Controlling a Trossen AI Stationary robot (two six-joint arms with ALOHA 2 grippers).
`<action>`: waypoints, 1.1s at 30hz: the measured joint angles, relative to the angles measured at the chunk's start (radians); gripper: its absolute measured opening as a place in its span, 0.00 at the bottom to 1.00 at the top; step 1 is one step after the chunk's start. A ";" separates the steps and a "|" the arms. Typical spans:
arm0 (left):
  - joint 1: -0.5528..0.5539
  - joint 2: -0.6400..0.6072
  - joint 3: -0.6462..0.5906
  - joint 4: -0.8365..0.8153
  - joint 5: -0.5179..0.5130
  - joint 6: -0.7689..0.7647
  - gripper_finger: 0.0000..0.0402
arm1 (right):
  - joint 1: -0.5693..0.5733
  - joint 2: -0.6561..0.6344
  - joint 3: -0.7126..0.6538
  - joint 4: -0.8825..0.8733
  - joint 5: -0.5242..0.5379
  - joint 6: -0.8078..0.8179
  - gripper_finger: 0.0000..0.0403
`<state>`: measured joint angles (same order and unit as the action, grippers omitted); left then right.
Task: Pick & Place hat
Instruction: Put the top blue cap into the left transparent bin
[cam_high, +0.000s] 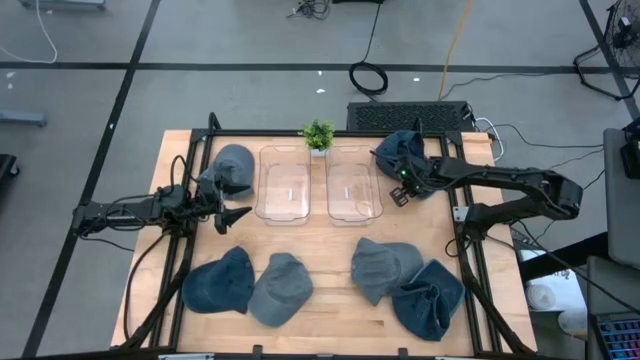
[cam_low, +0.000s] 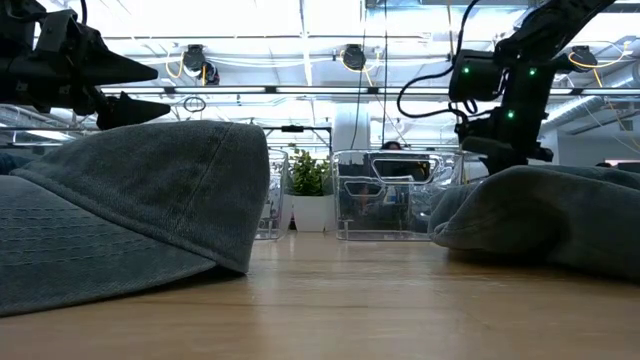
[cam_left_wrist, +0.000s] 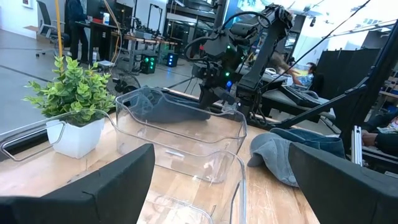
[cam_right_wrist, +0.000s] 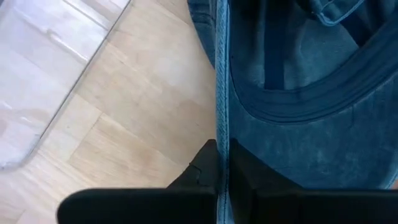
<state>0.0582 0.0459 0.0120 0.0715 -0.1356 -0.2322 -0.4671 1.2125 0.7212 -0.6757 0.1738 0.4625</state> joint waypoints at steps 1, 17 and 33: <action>0.000 0.000 0.000 0.000 0.000 0.000 0.94 | 0.000 0.000 0.000 0.002 0.000 0.000 0.00; 0.000 0.000 0.000 0.000 0.000 0.000 0.94 | 0.000 0.000 0.000 0.014 0.008 -0.005 0.00; 0.000 0.000 0.000 0.000 0.000 0.000 0.94 | -0.001 -0.098 0.000 0.028 0.005 -0.003 0.00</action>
<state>0.0585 0.0456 0.0120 0.0715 -0.1356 -0.2322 -0.4679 1.1147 0.7212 -0.6473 0.1787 0.4591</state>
